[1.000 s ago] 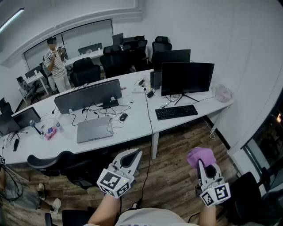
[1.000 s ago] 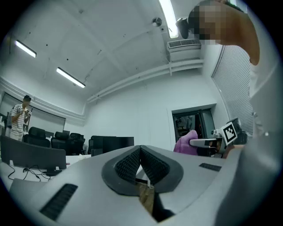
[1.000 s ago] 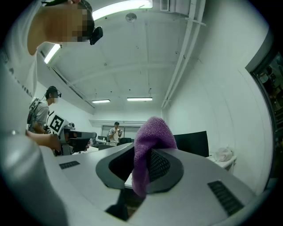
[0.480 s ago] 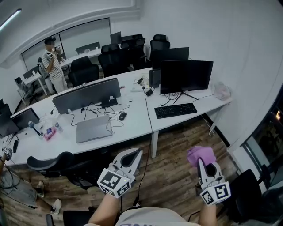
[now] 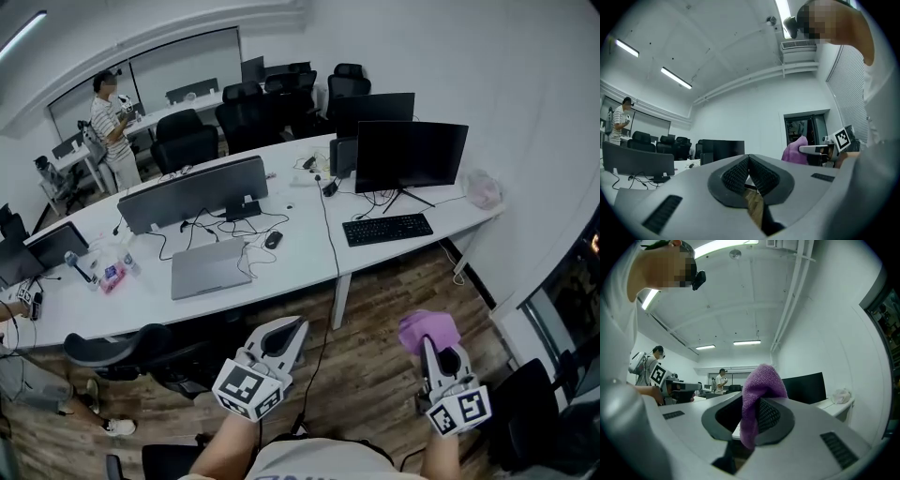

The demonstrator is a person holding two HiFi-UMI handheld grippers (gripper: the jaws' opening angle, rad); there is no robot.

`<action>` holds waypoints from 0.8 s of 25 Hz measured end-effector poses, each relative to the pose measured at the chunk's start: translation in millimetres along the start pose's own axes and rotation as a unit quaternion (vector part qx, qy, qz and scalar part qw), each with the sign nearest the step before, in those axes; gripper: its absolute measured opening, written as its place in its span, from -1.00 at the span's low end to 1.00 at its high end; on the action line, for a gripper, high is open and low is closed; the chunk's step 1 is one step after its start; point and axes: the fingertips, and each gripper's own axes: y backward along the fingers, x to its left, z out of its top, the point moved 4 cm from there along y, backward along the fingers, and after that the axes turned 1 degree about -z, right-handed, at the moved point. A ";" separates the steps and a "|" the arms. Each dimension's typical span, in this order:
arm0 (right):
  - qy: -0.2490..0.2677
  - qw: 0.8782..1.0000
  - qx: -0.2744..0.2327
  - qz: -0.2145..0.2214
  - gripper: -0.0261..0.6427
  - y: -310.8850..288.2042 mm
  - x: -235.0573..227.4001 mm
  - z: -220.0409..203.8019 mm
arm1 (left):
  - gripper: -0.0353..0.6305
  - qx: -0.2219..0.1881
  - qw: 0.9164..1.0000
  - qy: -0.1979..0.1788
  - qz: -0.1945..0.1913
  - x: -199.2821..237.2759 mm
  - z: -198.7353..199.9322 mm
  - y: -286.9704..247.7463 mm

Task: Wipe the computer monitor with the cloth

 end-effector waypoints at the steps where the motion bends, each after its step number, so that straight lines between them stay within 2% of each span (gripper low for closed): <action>1: 0.000 1.000 0.002 0.000 -0.73 -5.5 5.6 -1.8 | -0.87 0.003 1.000 -0.001 0.001 6.6 -1.4 3.4; 4: 0.005 1.000 0.008 -0.001 -0.73 -19.6 25.1 -7.5 | -0.87 0.003 1.000 -0.004 0.002 26.6 -5.5 18.6; 10: 0.014 0.999 0.045 0.005 -0.73 -41.9 49.5 -23.0 | -0.87 0.003 1.000 0.025 0.005 58.6 -22.2 34.5; 15: 0.014 0.998 0.049 0.030 -0.73 -79.9 48.4 -30.0 | -0.87 0.007 0.999 0.032 0.027 83.1 -28.3 33.8; 20: 0.007 0.998 0.043 0.051 -0.73 -113.9 29.9 -37.1 | -0.87 0.005 0.999 0.026 0.048 103.6 -23.7 9.3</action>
